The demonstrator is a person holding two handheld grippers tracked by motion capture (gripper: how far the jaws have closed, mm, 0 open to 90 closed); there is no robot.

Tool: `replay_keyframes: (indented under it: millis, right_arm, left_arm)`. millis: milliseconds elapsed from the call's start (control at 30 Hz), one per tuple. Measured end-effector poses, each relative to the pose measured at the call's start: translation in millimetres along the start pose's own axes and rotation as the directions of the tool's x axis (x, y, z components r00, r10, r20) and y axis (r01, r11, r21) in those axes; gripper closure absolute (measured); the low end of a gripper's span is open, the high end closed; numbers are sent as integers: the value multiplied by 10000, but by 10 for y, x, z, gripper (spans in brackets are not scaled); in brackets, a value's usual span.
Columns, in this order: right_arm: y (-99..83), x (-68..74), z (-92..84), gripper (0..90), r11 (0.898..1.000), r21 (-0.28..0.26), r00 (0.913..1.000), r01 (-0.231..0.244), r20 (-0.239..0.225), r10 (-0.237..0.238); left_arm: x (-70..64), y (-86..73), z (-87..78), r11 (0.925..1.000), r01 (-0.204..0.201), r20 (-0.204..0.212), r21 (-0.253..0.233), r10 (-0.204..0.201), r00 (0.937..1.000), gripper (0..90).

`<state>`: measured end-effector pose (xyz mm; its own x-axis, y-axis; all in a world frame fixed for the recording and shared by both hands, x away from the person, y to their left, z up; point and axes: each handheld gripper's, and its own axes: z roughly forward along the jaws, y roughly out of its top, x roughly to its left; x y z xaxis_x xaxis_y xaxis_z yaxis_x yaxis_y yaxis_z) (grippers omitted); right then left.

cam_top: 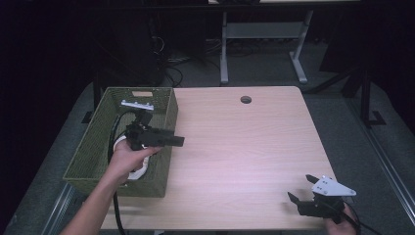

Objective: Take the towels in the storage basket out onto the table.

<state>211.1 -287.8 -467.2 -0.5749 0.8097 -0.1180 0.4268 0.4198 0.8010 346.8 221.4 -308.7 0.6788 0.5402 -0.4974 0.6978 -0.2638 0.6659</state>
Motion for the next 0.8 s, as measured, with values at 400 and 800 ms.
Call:
replay_keyframes:
  millis: [400, 800]
  right_arm:
    - [-4, -8, -6, 137, 10000, -2, 10000, 7, 58, -7]
    - [-7, -11, -16, 137, 10000, 18, 10000, -22, 59, 22]
  left_arm:
    - [360, -101, -275, 9955, 943, -131, -69, -944, 9954, 254]
    - [707, -231, -450, 9819, 1878, -960, -245, -1893, 9772, 256]
